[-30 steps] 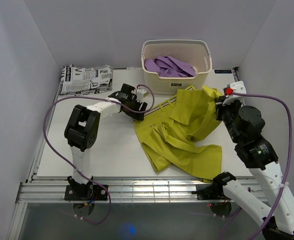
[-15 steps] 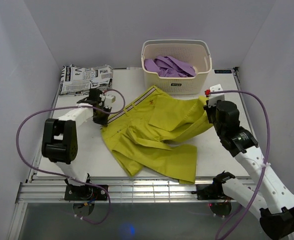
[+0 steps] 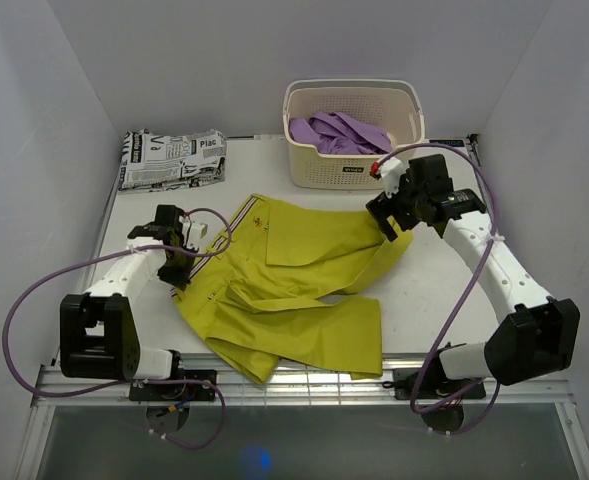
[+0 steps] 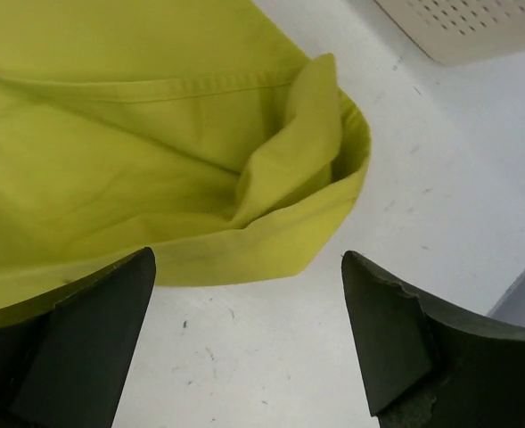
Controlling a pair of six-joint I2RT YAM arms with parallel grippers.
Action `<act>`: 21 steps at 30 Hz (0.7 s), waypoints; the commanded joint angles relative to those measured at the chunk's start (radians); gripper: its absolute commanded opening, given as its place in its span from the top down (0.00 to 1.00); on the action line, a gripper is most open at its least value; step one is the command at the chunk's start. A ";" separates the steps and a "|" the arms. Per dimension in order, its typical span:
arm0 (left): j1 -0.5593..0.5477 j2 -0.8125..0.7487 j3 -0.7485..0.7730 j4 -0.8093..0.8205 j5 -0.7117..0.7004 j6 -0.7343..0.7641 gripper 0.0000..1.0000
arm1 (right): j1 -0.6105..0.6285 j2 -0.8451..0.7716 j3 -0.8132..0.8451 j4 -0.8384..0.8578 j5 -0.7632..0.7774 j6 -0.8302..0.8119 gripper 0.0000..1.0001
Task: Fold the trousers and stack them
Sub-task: Flatten the trousers out
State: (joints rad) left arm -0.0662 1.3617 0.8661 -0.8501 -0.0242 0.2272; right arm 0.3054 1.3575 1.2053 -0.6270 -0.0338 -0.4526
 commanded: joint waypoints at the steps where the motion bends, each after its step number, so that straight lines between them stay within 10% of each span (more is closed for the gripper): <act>1: 0.002 0.010 0.016 -0.030 -0.013 -0.026 0.78 | 0.001 -0.057 0.080 -0.314 -0.293 -0.153 0.10; 6: 0.000 0.053 0.105 -0.041 0.020 -0.038 0.40 | 0.020 -0.063 -0.018 -0.486 -0.391 -0.218 0.04; 10: 0.000 0.100 0.180 -0.043 0.079 -0.060 0.37 | 0.055 -0.015 -0.128 -0.507 -0.353 -0.176 0.00; 21: 0.002 0.178 0.254 0.002 0.061 -0.088 0.36 | 0.130 0.152 -0.287 -0.296 -0.187 0.014 0.28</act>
State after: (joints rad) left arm -0.0654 1.5356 1.0931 -0.8783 0.0364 0.1558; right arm 0.4068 1.4540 0.9123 -0.9897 -0.2699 -0.4915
